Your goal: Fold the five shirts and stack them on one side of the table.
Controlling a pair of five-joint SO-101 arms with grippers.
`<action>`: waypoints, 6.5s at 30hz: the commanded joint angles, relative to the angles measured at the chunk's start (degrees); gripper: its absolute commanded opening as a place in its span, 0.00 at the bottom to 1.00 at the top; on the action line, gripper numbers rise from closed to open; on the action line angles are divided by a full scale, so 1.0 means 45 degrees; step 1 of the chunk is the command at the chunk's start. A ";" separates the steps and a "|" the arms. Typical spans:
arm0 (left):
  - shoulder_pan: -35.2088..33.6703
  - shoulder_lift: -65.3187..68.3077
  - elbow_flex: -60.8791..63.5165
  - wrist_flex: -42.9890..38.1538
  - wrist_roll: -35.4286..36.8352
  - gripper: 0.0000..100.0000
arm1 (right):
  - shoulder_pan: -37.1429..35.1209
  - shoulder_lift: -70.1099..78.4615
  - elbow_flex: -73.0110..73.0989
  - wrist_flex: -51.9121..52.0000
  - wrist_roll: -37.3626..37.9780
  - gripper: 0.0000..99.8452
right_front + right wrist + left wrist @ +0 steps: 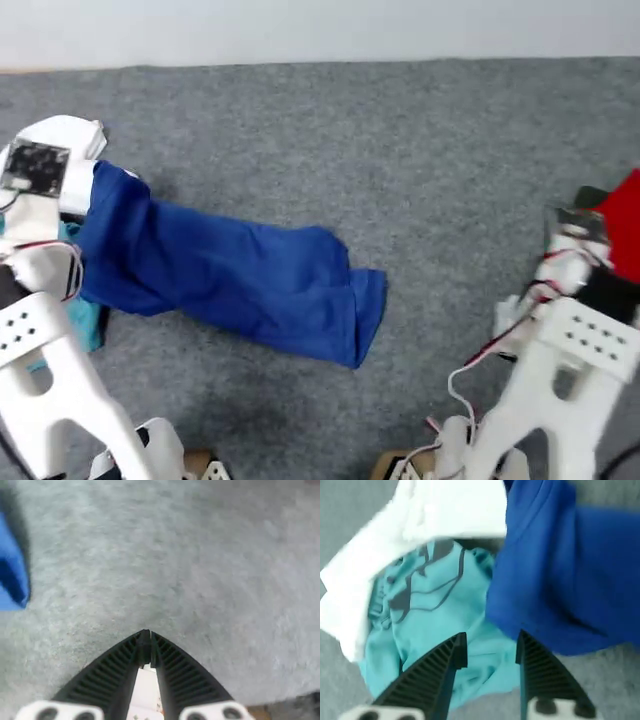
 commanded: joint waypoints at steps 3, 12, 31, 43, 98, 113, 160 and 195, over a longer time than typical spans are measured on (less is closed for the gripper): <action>-0.1758 -0.0215 -0.0576 -0.0488 -0.0098 0.17 | -0.5167 0.0166 -0.1368 0.0420 -0.0078 0.01; -0.4220 -0.0156 -0.0264 -0.0899 -0.0098 0.17 | -0.8410 0.5363 -0.4884 0.0459 -0.0215 0.01; -0.4357 -0.0234 0.2491 -0.2774 -0.0039 0.14 | -1.3255 0.7492 -0.5158 0.0400 -0.6740 0.15; -0.4376 -0.0254 0.2530 -0.2696 -0.0039 0.13 | -1.3919 1.0637 -0.4943 -0.0791 -0.7678 0.15; -0.4864 -0.0254 0.2842 -0.2696 -0.0117 0.13 | -1.2415 1.2357 -0.7814 -0.0498 -0.6642 0.01; -0.4728 -0.2891 0.3624 -0.2735 -0.0117 0.13 | -1.0032 0.9915 -1.0120 -0.0010 -0.3985 0.01; -0.4552 -1.5961 1.1751 -0.2383 -0.2383 0.13 | -1.0657 1.4896 -1.1155 -0.4327 -0.3341 0.19; -0.4493 -1.5961 1.1810 -0.0781 -0.2579 0.13 | -0.8449 1.3118 -1.8344 0.0518 -0.2051 0.01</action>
